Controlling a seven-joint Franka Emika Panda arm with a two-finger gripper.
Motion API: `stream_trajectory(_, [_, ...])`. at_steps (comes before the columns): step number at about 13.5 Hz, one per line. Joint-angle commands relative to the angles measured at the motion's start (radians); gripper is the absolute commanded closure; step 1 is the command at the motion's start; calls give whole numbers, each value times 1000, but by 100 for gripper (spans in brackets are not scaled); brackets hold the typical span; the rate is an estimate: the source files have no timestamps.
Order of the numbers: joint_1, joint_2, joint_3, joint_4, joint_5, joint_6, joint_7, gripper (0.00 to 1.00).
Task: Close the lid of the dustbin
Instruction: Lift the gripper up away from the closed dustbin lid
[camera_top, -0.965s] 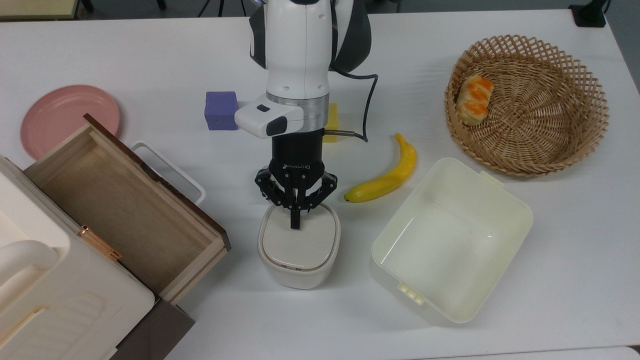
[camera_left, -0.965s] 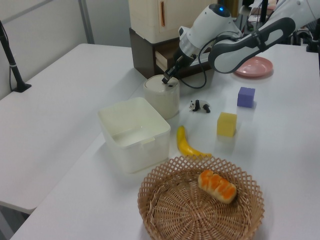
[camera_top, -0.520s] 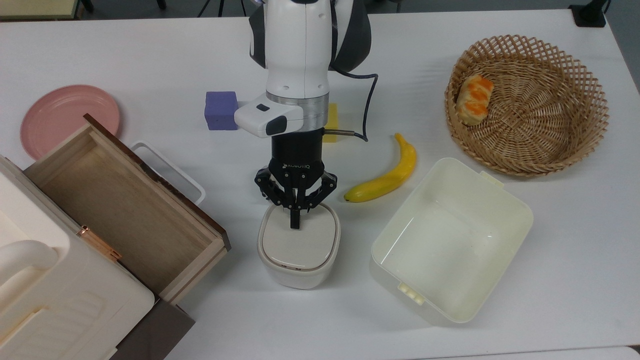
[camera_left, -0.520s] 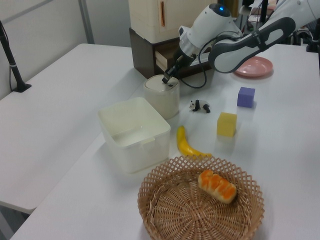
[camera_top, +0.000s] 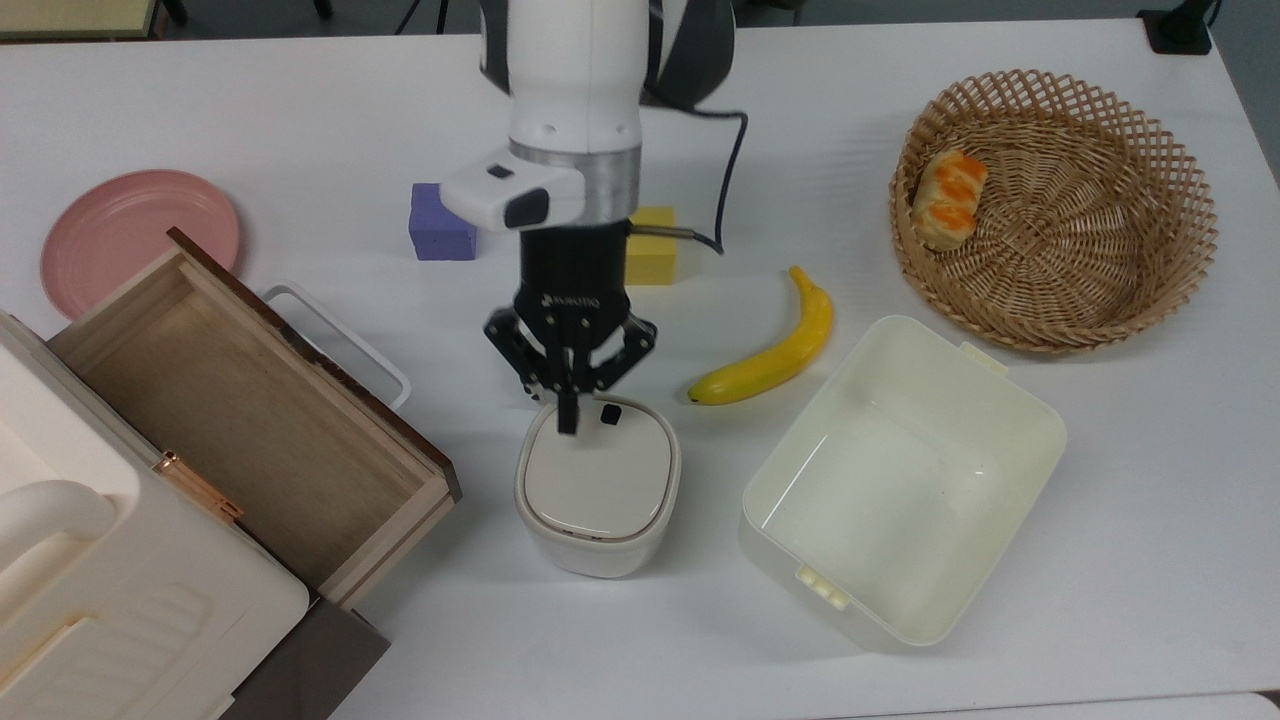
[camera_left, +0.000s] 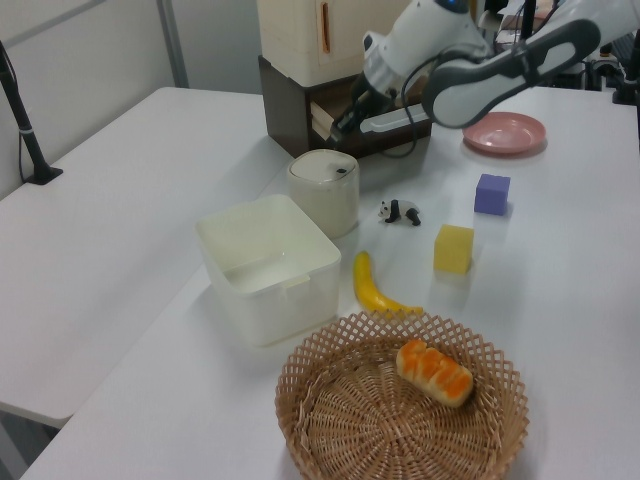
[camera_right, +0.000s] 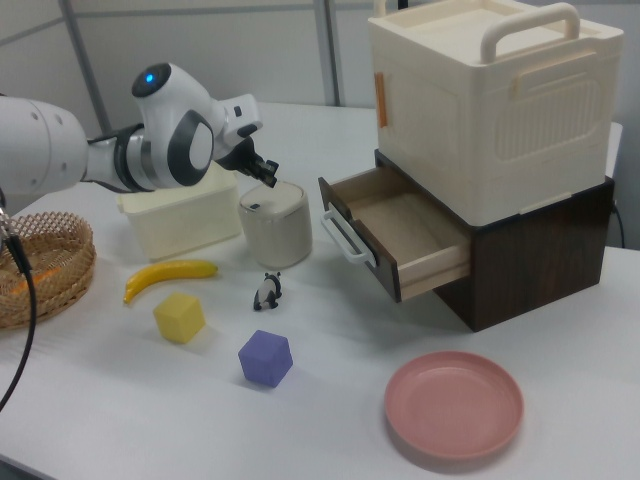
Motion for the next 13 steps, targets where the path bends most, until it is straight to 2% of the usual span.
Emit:
stream_trajectory(1, [-5, -136, -3, -61, -2, -221, 8, 89])
stream_trajectory(4, [-7, -212, 3, -74, 3, -424, -16, 80])
stream_trajectory(6, [-11, -274, 14, -98, 44, -548, -82, 61])
stream_trajectory(8, [-20, -324, 18, -106, 95, -643, -129, 32])
stream_trajectory(9, [-22, -342, 23, -106, 115, -700, -142, 4])
stream_trajectory(10, [-23, -356, 31, -104, 119, -755, -147, 0])
stream_trajectory(13, [-48, -391, 71, -101, 119, -898, -150, 0])
